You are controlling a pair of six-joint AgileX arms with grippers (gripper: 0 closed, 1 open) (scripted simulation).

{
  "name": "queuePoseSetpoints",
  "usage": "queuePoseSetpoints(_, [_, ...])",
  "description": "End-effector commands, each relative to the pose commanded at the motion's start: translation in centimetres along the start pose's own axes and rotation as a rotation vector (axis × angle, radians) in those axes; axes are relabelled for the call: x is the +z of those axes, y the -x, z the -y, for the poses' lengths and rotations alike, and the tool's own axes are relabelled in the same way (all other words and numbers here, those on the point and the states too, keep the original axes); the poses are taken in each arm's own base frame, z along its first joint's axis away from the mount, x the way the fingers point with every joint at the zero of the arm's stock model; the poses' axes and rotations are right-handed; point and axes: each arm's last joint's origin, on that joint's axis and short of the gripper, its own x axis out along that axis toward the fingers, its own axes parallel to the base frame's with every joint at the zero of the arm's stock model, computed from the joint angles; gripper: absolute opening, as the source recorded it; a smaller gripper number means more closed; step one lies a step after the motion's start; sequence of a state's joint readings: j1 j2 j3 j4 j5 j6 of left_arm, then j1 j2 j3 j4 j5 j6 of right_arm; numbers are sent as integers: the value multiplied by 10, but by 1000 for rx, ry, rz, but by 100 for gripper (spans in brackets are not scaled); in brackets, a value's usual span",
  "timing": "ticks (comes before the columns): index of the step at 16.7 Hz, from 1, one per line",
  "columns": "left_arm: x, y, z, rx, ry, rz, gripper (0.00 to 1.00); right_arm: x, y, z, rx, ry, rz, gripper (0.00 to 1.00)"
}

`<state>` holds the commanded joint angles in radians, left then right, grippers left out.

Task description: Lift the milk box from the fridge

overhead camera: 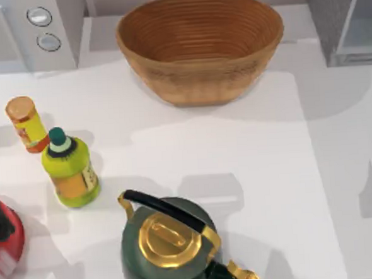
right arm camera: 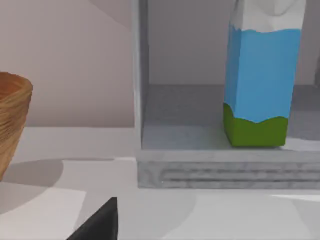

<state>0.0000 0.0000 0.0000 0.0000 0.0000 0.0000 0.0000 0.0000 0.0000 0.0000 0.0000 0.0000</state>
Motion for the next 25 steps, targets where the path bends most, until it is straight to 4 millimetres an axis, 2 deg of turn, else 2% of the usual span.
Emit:
queuePoseSetpoints(7, [0, 0, 0, 0, 0, 0, 100, 11, -9, 5, -1, 7, 27, 100])
queuePoseSetpoints(12, [0, 0, 0, 0, 0, 0, 100, 20, -38, 21, -6, 18, 37, 100])
queuePoseSetpoints(15, [0, 0, 0, 0, 0, 0, 100, 10, -60, 37, -6, 10, 0, 100])
queuePoseSetpoints(18, [0, 0, 0, 0, 0, 0, 100, -8, -78, 55, -5, -8, -41, 100])
queuePoseSetpoints(25, [0, 0, 0, 0, 0, 0, 100, -42, -96, 92, -1, -10, -20, 100])
